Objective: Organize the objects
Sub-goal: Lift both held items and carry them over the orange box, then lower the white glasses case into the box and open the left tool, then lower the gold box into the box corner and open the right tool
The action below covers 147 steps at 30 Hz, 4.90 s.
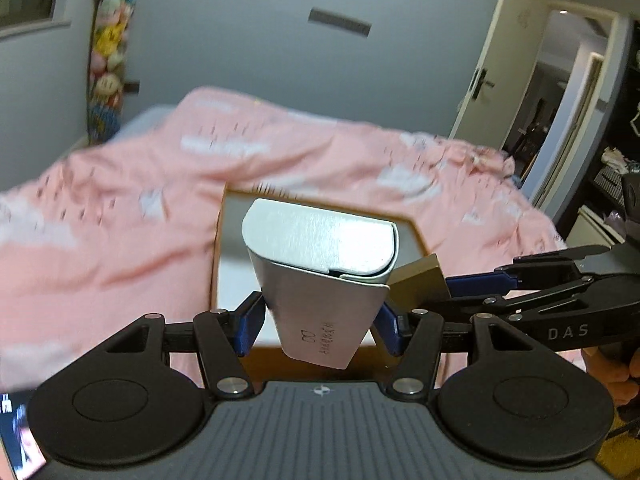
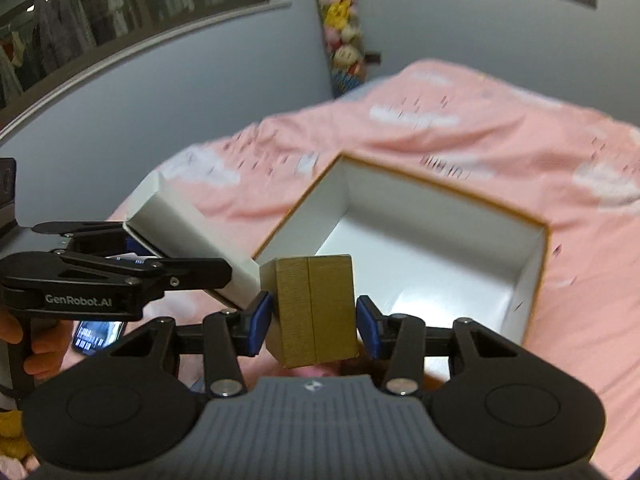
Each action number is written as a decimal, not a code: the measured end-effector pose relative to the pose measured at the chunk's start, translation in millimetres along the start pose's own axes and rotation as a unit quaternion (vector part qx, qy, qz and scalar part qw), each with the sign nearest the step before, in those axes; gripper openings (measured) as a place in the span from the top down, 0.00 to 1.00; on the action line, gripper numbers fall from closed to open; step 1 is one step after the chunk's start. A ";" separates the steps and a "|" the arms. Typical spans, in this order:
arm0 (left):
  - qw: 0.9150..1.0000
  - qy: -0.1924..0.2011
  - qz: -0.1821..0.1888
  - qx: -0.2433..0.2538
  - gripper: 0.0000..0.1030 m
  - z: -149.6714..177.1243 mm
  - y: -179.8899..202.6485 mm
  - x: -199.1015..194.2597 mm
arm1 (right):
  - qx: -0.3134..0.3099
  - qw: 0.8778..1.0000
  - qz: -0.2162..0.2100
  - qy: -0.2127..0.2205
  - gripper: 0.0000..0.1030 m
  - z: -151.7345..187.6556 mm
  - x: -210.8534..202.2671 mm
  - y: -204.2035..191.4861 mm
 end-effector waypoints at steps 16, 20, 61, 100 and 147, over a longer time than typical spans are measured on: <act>0.988 -0.147 0.013 0.055 0.35 -31.0 0.2 118.3 | 0.063 0.997 0.044 -0.009 0.53 -18.8 58.8 79.5; 0.977 -0.198 -0.004 0.075 0.35 -15.3 -3.7 146.9 | 0.072 0.996 0.029 -0.032 0.53 -10.6 81.5 90.3; 0.902 -0.261 -0.075 0.335 0.24 20.4 10.2 241.0 | 0.102 0.988 0.004 -0.118 0.53 3.3 147.8 139.8; 0.917 -0.204 -0.049 0.340 0.62 -31.8 -9.4 211.1 | -0.114 0.986 0.055 -0.108 0.53 -21.1 170.3 109.4; 0.976 -0.171 -0.012 0.130 0.68 -67.7 -86.0 183.3 | -0.321 0.941 0.053 -0.094 0.77 -43.8 232.4 62.7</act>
Point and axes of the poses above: each gripper's, at about its wrist camera, not at the fingertips, and x roughly the way its jaws point, y to its right, z to its underside, the point moved 3 cm from there along x, roughly the way its jaws point, and after that the axes turned 2 degrees about -z, right-handed, at the moved point
